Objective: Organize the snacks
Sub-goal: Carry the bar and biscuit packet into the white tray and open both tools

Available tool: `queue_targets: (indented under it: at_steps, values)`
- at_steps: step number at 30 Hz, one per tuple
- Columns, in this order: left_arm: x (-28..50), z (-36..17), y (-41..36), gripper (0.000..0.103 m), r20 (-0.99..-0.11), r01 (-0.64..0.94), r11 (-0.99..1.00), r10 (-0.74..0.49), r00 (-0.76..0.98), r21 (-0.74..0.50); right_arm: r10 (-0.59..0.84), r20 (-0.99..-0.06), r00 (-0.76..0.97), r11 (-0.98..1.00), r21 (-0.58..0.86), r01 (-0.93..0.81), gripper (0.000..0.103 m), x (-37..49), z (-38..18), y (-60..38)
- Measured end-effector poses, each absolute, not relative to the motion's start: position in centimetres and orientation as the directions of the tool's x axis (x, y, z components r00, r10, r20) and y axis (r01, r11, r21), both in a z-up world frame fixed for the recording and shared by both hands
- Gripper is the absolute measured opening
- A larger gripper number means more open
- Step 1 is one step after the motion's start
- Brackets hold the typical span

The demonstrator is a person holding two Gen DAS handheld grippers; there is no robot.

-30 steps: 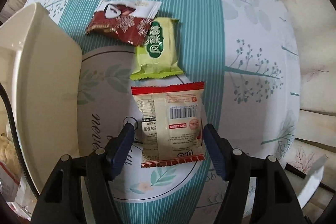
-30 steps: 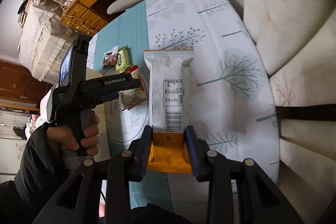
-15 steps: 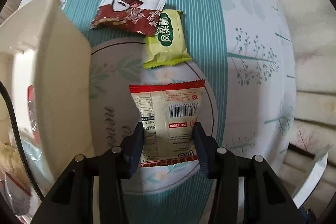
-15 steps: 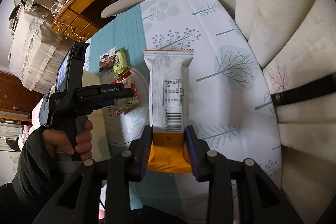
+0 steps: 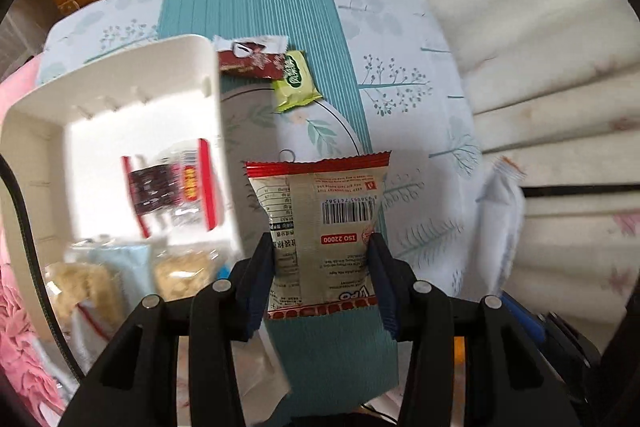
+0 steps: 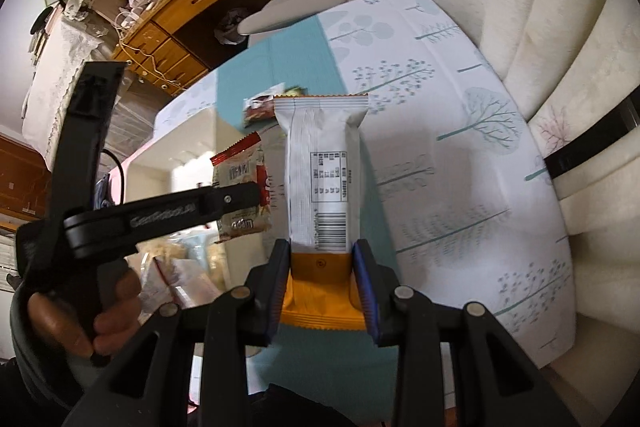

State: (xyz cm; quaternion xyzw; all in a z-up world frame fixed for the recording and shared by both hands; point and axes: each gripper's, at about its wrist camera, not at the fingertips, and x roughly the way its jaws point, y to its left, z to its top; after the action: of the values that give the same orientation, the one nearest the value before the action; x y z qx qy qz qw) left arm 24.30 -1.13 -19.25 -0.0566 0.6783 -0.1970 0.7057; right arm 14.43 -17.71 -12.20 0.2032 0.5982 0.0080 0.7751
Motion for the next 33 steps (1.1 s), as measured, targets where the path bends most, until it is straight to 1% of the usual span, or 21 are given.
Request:
queue_targets:
  at_steps: [2, 5, 9, 16, 22, 25, 26, 27, 33]
  values:
    - [23.7, -18.2, 0.6, 0.044, -0.93, 0.21, 0.91, -0.368, 0.014, -0.357, 0.259, -0.919, 0.297, 0.917, 0.331, 0.223, 0.033, 14.2, -11.8, -16.1]
    - [23.4, -17.0, 3.2, 0.044, -0.937, 0.23, 0.919, -0.343, 0.06, -0.321, 0.266, -0.913, 0.31, 0.917, 0.339, 0.212, 0.033, 13.9, -11.3, -13.9]
    - [23.4, -16.1, 7.4, 0.044, -0.936, 0.21, 0.925, -0.34, 0.089, -0.316, 0.279, -0.906, 0.318, 0.918, 0.349, 0.187, 0.033, 13.6, -11.0, -10.6]
    - [23.5, -16.0, 13.3, 0.044, -0.942, 0.181, 0.939, -0.315, 0.12, -0.291, 0.297, -0.899, 0.32, 0.921, 0.359, 0.153, 0.033, 13.4, -10.9, -5.5]
    - [23.7, -16.0, 16.8, 0.045, -0.945, 0.163, 0.948, -0.296, 0.141, -0.273, 0.302, -0.893, 0.334, 0.926, 0.358, 0.121, 0.033, 13.8, -11.1, -2.1]
    - [23.8, -16.0, 18.2, 0.052, -0.946, 0.146, 0.953, -0.288, 0.149, -0.267, 0.307, -0.893, 0.33, 0.928, 0.357, 0.103, 0.033, 14.0, -11.0, -1.2]
    - [23.9, -16.0, 18.6, 0.06, -0.946, 0.14, 0.953, -0.287, 0.151, -0.267, 0.306, -0.892, 0.332, 0.93, 0.355, 0.097, 0.033, 13.9, -10.9, -1.0]
    - [23.9, -16.0, 18.8, 0.066, -0.947, 0.139, 0.955, -0.282, 0.153, -0.262, 0.304, -0.892, 0.336, 0.931, 0.353, 0.096, 0.033, 13.9, -10.8, -0.9]
    - [23.9, -15.3, 18.7, 0.071, -0.952, 0.189, 0.959, -0.245, 0.182, -0.21, 0.289, -0.885, 0.365, 0.932, 0.348, 0.106, 0.033, 13.5, -10.4, -1.6]
